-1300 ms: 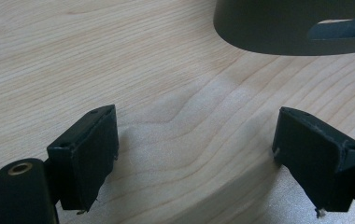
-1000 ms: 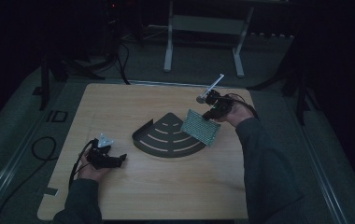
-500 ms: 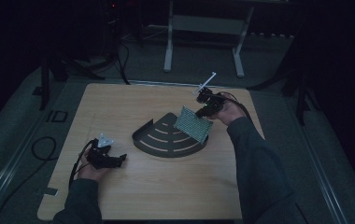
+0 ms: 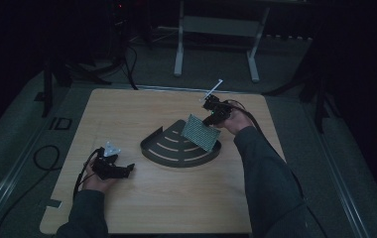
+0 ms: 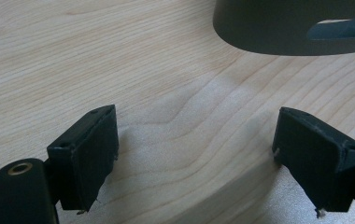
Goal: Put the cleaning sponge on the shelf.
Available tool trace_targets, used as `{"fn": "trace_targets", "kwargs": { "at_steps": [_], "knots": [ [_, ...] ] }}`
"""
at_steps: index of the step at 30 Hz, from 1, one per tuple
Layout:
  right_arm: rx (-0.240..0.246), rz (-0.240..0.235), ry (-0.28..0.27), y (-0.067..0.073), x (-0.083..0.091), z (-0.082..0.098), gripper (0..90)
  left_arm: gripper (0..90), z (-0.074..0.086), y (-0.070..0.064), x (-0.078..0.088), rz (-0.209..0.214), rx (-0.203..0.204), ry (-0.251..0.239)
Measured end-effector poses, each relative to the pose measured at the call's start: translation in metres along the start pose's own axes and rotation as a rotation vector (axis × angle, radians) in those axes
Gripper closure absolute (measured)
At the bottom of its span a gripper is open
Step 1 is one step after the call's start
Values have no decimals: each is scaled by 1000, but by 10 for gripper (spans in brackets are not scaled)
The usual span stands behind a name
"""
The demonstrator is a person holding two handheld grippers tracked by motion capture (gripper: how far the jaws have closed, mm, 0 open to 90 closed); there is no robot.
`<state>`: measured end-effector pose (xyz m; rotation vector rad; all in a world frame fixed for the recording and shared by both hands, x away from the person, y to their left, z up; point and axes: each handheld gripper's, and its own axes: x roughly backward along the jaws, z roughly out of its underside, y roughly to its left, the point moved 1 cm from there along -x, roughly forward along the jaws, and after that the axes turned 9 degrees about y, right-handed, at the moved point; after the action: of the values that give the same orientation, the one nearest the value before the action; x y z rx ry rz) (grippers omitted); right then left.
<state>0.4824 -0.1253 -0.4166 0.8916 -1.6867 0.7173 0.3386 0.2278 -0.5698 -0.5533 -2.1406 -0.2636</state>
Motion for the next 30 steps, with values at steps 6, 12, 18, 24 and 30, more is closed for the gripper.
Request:
{"fn": "trace_targets", "kwargs": {
  "at_steps": [6,12,18,24,30],
  "knots": [
    [-9,-2,6,0,-11,-1,900,148,0,0,0,0,-3,3],
    [-9,-9,-2,1,-21,0,900,148,0,0,0,0,-3,2],
    [-12,-11,16,0,-30,5,900,148,0,0,0,0,-3,2],
    [-10,-14,22,1,-35,6,900,148,0,0,0,0,-3,2],
    [-6,-12,37,2,-42,8,900,148,0,0,0,0,-3,1]
  ]
}}
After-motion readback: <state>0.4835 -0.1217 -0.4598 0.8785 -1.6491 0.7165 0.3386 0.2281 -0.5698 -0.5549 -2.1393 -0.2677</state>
